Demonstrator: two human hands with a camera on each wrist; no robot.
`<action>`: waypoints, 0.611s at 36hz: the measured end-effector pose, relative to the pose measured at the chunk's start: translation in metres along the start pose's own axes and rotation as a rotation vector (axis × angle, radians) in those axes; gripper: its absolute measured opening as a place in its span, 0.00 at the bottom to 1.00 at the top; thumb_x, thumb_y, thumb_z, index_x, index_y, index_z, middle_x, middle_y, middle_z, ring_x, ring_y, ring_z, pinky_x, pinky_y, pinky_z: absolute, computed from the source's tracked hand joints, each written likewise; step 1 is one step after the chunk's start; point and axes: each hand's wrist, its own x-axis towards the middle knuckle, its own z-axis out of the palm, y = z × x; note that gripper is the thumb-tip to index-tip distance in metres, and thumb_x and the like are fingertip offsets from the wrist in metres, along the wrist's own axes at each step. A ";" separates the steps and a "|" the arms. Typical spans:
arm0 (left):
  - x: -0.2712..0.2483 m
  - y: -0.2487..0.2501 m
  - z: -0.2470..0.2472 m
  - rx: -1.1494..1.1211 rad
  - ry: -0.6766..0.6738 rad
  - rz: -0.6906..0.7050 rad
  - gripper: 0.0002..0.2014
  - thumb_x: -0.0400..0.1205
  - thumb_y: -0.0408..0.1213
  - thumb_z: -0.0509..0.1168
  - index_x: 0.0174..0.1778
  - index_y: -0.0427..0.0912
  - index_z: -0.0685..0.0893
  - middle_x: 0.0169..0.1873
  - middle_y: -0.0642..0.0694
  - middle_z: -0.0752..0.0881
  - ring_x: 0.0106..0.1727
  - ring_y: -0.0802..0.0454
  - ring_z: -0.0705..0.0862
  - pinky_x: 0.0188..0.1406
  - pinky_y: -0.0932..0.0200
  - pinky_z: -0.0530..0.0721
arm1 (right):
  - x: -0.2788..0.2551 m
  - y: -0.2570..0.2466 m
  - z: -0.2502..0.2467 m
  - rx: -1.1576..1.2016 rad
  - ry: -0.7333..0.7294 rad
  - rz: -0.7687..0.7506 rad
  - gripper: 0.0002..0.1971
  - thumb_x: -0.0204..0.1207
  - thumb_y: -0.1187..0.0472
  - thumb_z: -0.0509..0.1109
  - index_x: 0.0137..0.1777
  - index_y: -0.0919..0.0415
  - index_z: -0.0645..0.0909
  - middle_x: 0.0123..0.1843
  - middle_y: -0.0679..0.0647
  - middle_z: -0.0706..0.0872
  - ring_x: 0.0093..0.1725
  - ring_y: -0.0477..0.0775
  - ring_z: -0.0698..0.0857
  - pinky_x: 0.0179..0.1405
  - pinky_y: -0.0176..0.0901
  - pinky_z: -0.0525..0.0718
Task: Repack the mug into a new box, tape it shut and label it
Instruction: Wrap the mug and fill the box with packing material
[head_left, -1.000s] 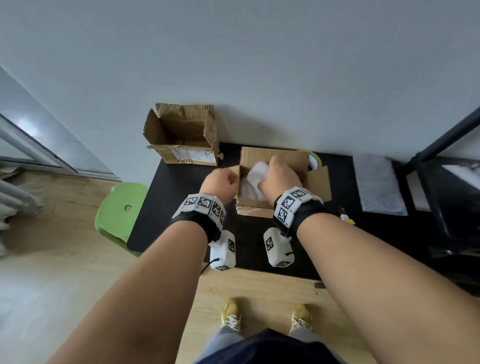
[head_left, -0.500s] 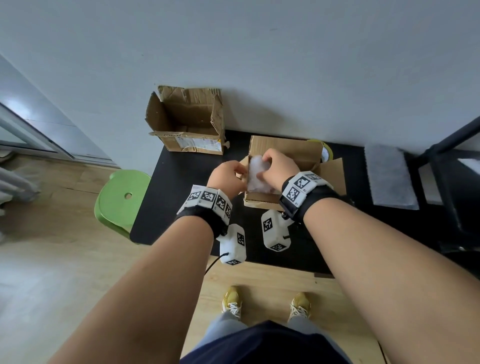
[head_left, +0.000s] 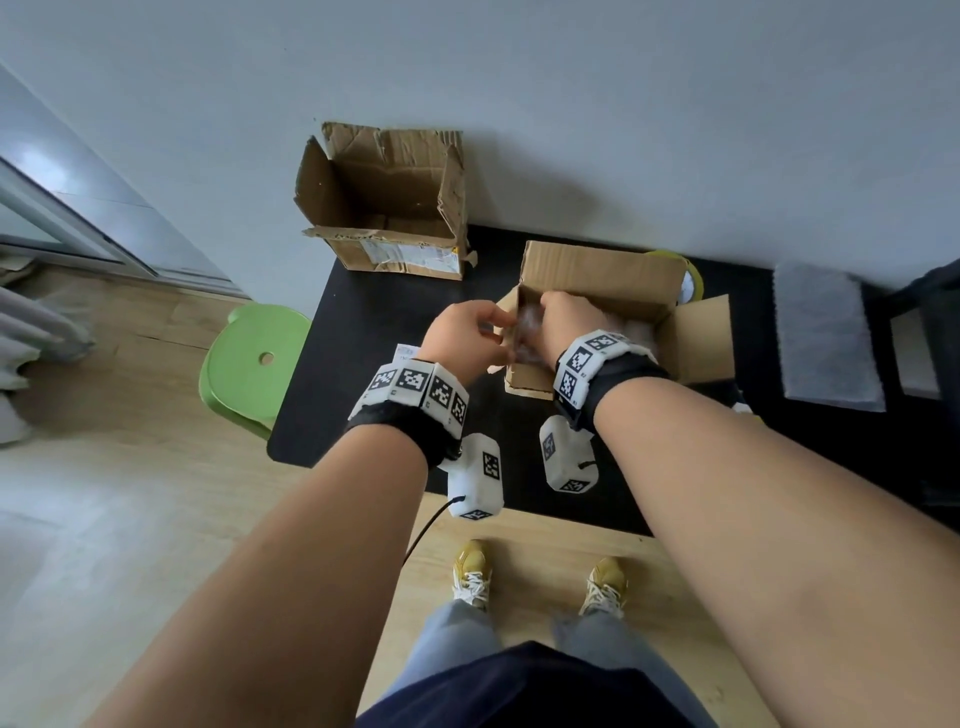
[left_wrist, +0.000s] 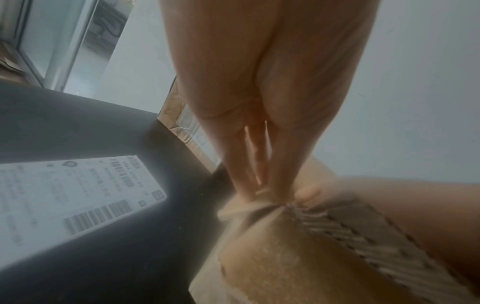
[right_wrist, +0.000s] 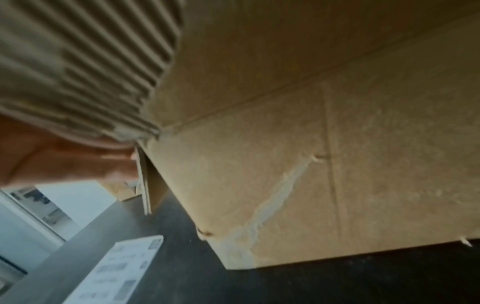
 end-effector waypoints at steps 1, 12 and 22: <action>0.000 0.000 0.000 -0.003 -0.005 0.001 0.19 0.71 0.27 0.76 0.55 0.47 0.86 0.48 0.47 0.87 0.51 0.53 0.85 0.46 0.60 0.84 | 0.000 0.000 0.002 -0.020 0.002 0.001 0.13 0.83 0.52 0.59 0.55 0.59 0.81 0.52 0.59 0.86 0.48 0.63 0.84 0.45 0.47 0.74; -0.003 0.007 0.000 0.063 -0.005 0.001 0.20 0.72 0.30 0.76 0.60 0.46 0.85 0.50 0.46 0.86 0.53 0.50 0.85 0.53 0.52 0.87 | -0.001 0.011 0.005 0.092 -0.033 0.051 0.21 0.81 0.43 0.61 0.61 0.57 0.83 0.58 0.58 0.87 0.58 0.63 0.85 0.50 0.45 0.76; -0.008 0.009 0.004 0.112 0.052 0.017 0.17 0.72 0.32 0.76 0.56 0.45 0.86 0.49 0.44 0.86 0.52 0.49 0.85 0.54 0.46 0.87 | -0.012 0.034 -0.002 0.206 -0.074 -0.056 0.16 0.72 0.52 0.71 0.61 0.40 0.81 0.58 0.51 0.88 0.55 0.57 0.86 0.60 0.52 0.83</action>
